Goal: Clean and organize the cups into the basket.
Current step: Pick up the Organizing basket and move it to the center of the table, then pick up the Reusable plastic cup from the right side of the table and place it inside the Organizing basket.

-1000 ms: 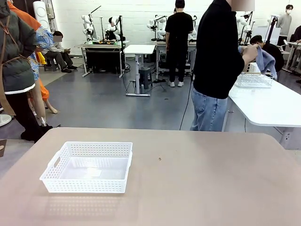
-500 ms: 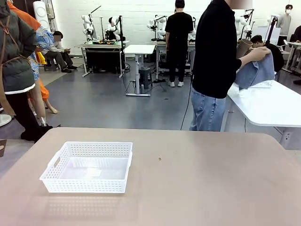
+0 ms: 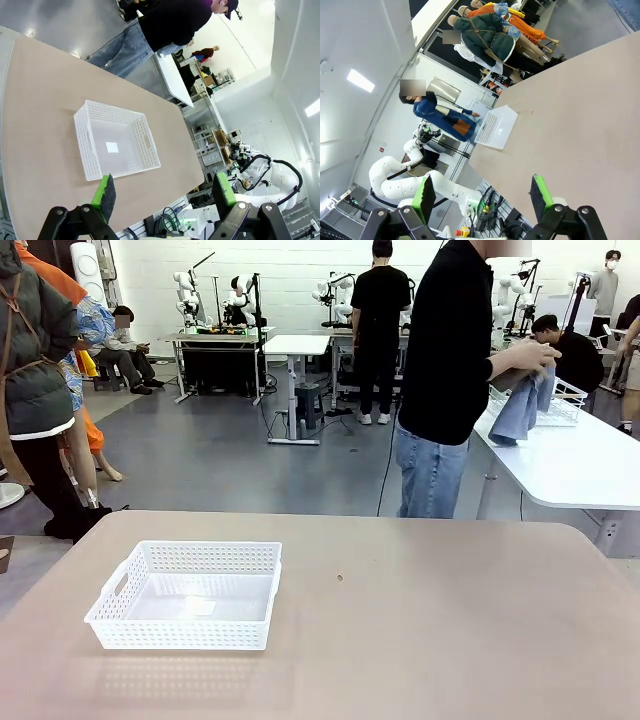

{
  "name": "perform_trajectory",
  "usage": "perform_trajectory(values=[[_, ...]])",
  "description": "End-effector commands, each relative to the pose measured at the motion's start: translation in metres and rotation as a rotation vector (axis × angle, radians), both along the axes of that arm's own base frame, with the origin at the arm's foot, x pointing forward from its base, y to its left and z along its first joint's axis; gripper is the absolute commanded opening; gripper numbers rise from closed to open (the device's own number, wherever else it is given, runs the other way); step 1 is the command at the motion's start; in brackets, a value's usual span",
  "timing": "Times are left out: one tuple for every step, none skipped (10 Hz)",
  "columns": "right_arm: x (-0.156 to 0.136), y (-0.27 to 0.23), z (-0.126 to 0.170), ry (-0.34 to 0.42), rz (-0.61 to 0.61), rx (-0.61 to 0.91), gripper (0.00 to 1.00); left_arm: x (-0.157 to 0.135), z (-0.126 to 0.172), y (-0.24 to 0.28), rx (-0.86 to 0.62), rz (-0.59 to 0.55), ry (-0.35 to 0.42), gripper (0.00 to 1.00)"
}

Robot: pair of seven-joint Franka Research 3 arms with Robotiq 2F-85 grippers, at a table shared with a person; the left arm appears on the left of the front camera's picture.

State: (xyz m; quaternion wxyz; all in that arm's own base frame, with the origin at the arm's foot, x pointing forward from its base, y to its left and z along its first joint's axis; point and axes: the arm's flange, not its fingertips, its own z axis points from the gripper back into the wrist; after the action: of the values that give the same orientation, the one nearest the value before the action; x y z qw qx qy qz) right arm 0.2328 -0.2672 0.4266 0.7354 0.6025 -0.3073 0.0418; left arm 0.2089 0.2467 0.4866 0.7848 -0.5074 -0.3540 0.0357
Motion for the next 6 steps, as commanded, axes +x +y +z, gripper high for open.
perform_trajectory(values=[[-0.0001, -0.0005, -0.0009, 0.006, -0.009, 0.001, 1.00, -0.0021, 0.0018, 0.0037, -0.004, -0.004, -0.013, 1.00], [-0.0001, -0.0005, -0.0009, 0.006, -0.009, 0.001, 1.00, -0.0021, 0.0018, 0.0037, -0.004, -0.004, -0.013, 1.00], [-0.0001, -0.0005, -0.0009, 0.006, -0.009, 0.001, 1.00, -0.0021, 0.0018, 0.0037, -0.004, -0.004, -0.013, 1.00], [-0.0001, -0.0005, -0.0009, 0.006, -0.009, 0.001, 1.00, -0.0021, 0.0018, 0.0037, -0.004, -0.004, -0.013, 1.00], [-0.0001, -0.0005, -0.0009, 0.006, -0.009, 0.001, 1.00, -0.0021, 0.0018, 0.0037, -0.004, -0.004, -0.013, 1.00], [-0.0001, -0.0005, -0.0009, 0.006, -0.009, 0.001, 1.00, -0.0021, 0.0018, 0.0037, -0.004, -0.004, -0.013, 1.00]])
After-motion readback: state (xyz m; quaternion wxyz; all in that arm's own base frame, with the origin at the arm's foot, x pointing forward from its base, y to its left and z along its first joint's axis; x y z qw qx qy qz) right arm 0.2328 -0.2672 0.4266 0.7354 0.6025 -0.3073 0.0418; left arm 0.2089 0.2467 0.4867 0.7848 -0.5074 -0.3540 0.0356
